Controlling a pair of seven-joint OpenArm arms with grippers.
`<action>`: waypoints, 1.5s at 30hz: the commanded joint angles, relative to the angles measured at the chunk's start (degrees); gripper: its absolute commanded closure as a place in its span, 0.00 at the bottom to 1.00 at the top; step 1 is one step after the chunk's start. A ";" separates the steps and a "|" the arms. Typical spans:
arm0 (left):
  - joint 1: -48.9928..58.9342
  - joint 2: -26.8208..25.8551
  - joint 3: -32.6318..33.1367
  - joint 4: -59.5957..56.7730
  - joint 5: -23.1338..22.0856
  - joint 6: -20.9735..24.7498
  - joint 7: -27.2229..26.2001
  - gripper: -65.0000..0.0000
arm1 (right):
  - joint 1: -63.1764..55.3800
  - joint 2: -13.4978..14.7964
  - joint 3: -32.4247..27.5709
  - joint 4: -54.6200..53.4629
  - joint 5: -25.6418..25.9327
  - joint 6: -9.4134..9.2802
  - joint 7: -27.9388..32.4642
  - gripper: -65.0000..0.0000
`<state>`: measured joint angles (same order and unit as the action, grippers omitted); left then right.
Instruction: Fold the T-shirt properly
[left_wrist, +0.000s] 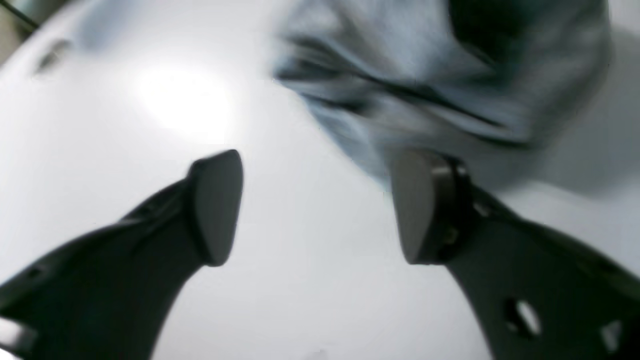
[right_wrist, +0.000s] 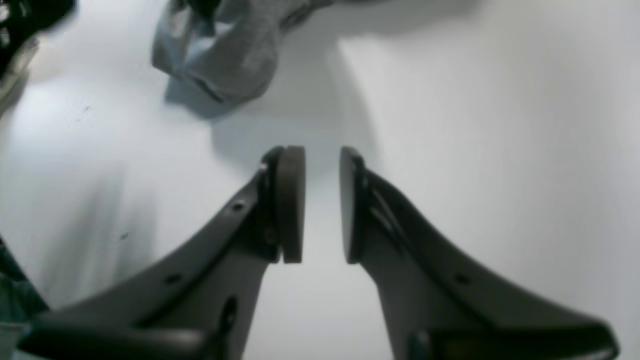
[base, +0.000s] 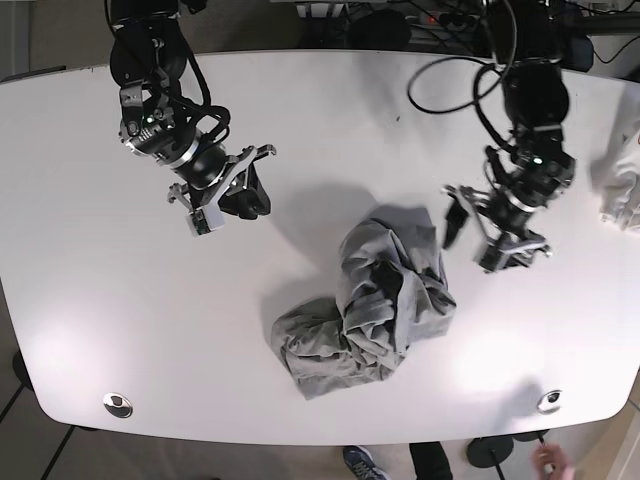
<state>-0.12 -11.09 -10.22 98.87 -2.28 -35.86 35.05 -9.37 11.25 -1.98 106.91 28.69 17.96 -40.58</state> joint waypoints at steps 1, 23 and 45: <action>0.25 0.32 -0.64 1.57 -0.49 1.97 -1.33 0.25 | 1.67 -0.21 -0.18 0.91 0.81 -0.42 1.59 0.62; 4.30 2.87 -8.81 -0.45 -0.57 2.23 -1.33 0.43 | 40.62 -13.66 -20.22 -52.45 0.98 -5.43 11.43 0.45; 6.41 4.81 -8.55 -0.01 -10.07 1.97 -1.42 0.43 | 61.10 1.81 -14.59 -4.89 1.42 -5.43 -2.54 0.97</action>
<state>6.94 -5.93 -18.70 97.71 -11.33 -33.89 35.07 49.54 13.13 -17.19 100.84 29.39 12.43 -46.17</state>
